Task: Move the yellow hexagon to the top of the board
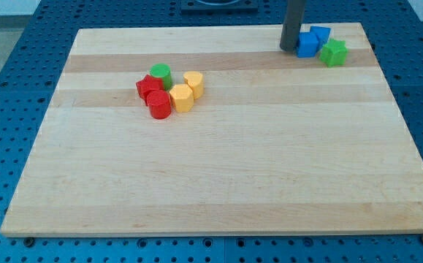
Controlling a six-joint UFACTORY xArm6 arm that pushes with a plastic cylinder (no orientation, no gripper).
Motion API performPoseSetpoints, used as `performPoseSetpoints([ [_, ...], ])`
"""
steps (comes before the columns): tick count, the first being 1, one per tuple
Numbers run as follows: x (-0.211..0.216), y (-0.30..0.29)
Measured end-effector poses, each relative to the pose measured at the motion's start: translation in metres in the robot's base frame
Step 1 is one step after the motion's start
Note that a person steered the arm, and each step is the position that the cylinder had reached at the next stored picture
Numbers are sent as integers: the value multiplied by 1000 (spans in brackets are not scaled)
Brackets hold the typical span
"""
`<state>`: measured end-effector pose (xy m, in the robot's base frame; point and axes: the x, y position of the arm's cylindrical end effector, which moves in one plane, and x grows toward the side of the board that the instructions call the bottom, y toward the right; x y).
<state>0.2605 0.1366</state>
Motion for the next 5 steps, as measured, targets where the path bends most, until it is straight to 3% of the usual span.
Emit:
performPoseSetpoints([
  [2,10,7],
  [3,74,7],
  [4,160,-41],
  [5,206,-137],
])
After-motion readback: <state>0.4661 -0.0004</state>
